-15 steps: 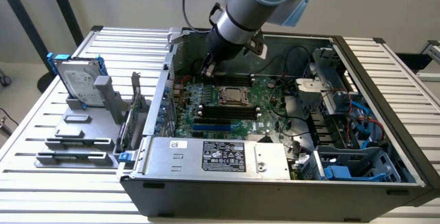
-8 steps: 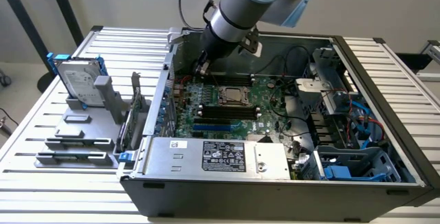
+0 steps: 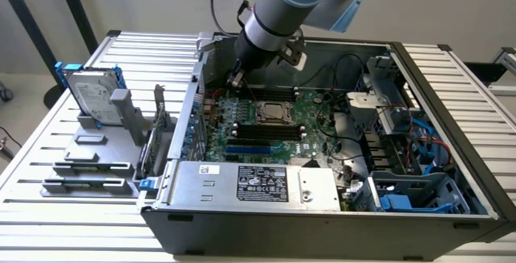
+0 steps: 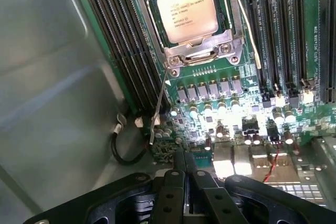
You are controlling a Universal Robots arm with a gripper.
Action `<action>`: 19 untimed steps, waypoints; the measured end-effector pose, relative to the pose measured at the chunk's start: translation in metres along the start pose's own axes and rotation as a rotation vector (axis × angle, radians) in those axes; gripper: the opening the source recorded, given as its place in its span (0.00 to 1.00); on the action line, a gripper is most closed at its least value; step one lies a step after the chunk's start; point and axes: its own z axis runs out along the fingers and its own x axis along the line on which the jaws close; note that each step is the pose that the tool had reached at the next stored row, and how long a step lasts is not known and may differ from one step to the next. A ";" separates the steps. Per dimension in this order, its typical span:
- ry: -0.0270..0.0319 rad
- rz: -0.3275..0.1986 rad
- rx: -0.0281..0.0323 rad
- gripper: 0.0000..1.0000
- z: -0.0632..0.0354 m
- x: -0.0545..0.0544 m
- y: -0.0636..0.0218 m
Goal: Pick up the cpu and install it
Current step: 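Install the first cpu locking lever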
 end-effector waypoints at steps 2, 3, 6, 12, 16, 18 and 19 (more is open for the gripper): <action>0.0157 0.033 -0.0084 0.11 0.0016 0.000 0.0008; 0.0231 0.049 -0.0124 0.11 0.0024 -0.001 0.0011; 0.0458 0.098 -0.0246 0.11 0.0049 -0.001 0.0023; 0.0803 0.162 -0.0425 0.11 0.0083 -0.002 0.0035; 0.0948 0.184 -0.0486 0.11 0.0089 -0.003 0.0015; 0.1011 0.196 -0.0532 0.11 0.0092 -0.003 0.0008; 0.1043 0.201 -0.0559 0.11 0.0093 -0.003 0.0006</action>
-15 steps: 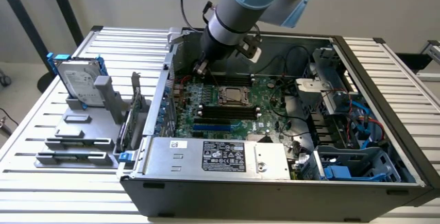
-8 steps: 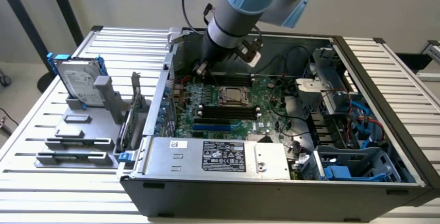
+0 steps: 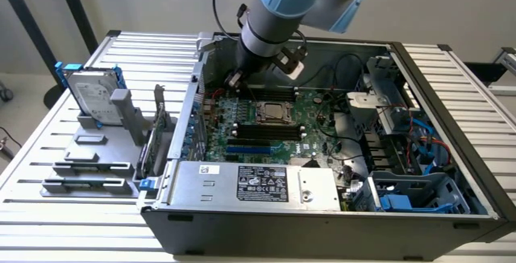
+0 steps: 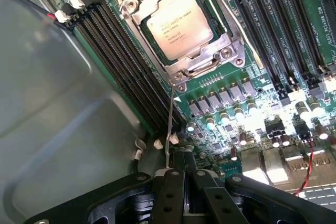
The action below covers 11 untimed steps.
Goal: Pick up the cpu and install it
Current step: 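Install the first cpu locking lever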
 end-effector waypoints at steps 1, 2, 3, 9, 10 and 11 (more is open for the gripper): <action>0.0037 0.006 -0.0026 0.11 -0.0002 0.000 -0.0003; 0.0074 0.013 -0.0054 0.11 -0.0009 0.000 -0.0009; 0.0100 0.017 -0.0073 0.11 -0.0027 0.000 -0.0022; 0.0220 0.028 -0.0221 0.11 -0.0087 0.000 -0.0082; 0.0266 0.028 -0.0292 0.11 -0.0087 0.000 -0.0083; 0.0327 0.026 -0.0382 0.11 -0.0086 0.000 -0.0083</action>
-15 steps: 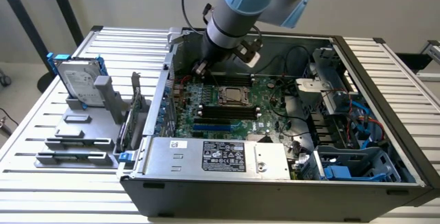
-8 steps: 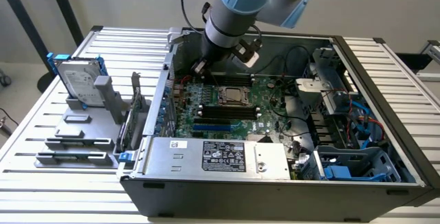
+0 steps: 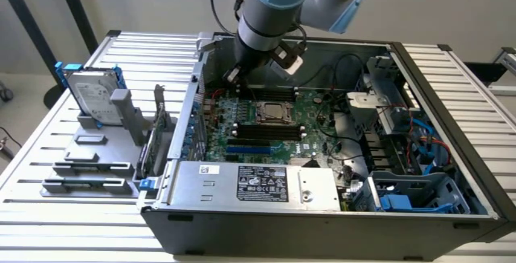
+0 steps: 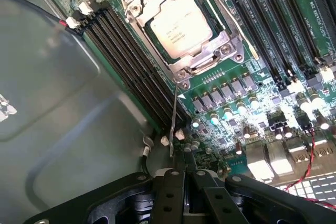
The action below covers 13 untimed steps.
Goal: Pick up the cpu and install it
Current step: 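Install the first cpu locking lever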
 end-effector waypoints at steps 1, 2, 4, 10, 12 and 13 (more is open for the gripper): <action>0.0071 -0.003 -0.0104 0.11 0.0001 0.000 0.0000; 0.0147 -0.007 -0.0218 0.11 0.0001 0.000 0.0000; 0.0299 -0.016 -0.0448 0.11 0.0001 0.000 -0.0001; 0.0777 -0.036 -0.1099 0.11 0.0003 0.000 -0.0002; 0.0899 -0.039 -0.1238 0.11 0.0002 0.001 0.0003; 0.0949 -0.040 -0.1291 0.11 0.0002 0.001 0.0007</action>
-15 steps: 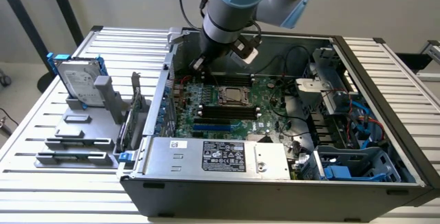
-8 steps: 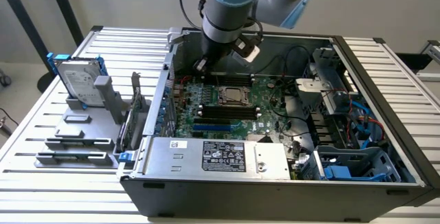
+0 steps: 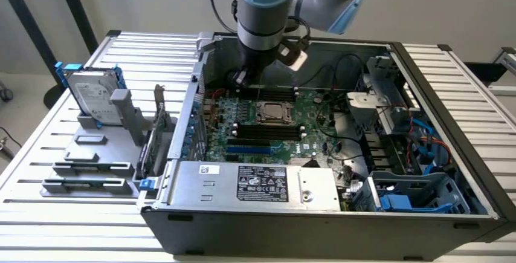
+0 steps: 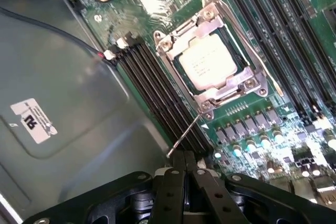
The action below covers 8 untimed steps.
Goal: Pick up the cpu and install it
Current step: 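Install the first cpu locking lever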
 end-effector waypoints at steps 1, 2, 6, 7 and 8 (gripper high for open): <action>0.0040 -0.001 -0.0044 0.11 0.0003 0.000 0.0006; 0.0065 -0.002 -0.0079 0.11 0.0006 0.001 0.0014; 0.0110 -0.003 -0.0146 0.11 0.0039 0.001 0.0048; 0.0107 -0.003 -0.0161 0.11 0.0048 0.001 0.0052; 0.0093 -0.003 -0.0184 0.11 0.0058 0.000 0.0054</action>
